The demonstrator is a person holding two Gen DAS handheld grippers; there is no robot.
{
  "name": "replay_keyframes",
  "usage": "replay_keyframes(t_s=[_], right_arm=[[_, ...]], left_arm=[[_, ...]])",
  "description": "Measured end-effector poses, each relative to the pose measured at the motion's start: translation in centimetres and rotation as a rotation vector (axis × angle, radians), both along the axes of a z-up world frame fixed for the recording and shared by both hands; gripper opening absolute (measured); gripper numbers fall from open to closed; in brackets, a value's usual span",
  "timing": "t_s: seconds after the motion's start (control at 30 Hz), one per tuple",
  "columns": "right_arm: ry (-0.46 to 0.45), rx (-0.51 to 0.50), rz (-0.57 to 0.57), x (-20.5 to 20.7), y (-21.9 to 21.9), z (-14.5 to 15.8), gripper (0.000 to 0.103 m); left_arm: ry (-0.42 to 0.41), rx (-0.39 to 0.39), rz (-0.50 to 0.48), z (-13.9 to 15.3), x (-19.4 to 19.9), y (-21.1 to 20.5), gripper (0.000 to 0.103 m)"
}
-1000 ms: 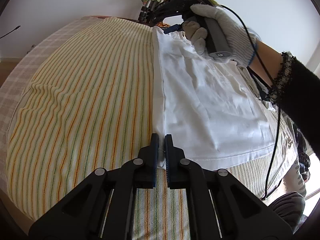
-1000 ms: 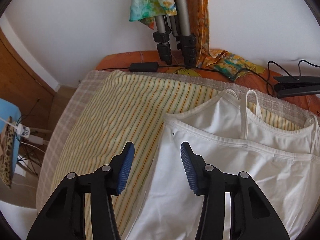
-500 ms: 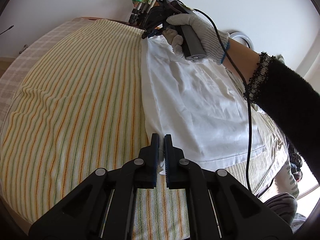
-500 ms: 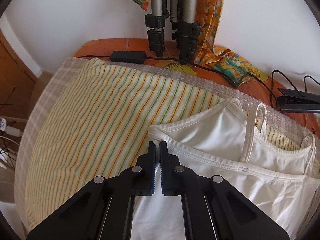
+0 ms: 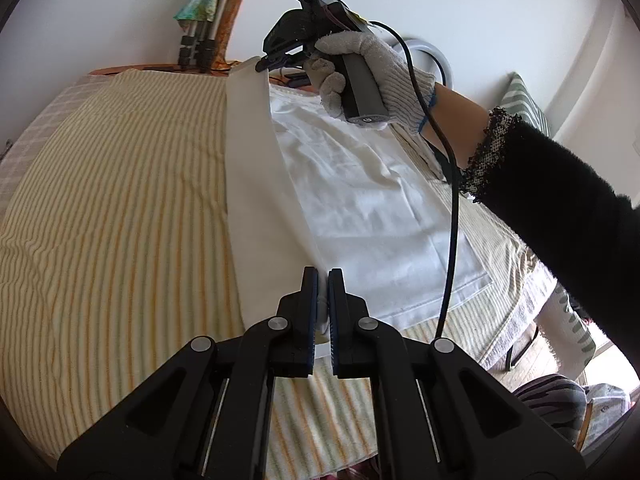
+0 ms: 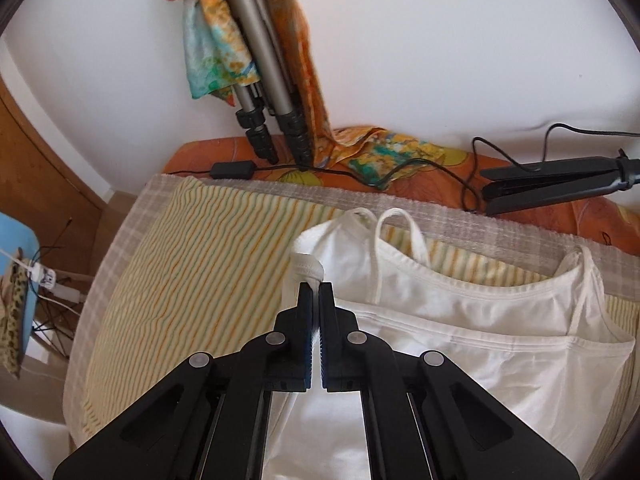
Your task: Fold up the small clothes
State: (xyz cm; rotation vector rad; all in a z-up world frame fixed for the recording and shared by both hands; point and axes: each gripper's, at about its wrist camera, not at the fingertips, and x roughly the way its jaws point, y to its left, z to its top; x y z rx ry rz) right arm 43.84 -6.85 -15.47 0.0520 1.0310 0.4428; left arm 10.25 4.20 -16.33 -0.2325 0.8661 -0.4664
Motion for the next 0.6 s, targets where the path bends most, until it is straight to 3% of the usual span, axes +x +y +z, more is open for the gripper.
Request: replay_keyframes(t_s=[0.23, 0.47, 0.6], right_arm=[[-0.003, -0.050, -0.057, -0.3, -4.7, -1.5, 0.001], [0.019, -0.086, -0.050, 0.2, -4.8, -4.2, 0.002], [0.029, -0.094, -0.034, 0.3, -5.3, -4.6, 0.009]], left_arm=[[0.045, 0.077, -0.157, -1.4, 1.4, -5.1, 0.003], [0.080, 0.133, -0.271, -2.6, 1.8, -7.6, 0.003], [0.075, 0.158, -0.306, -2.0, 1.4, -7.3, 0.017]])
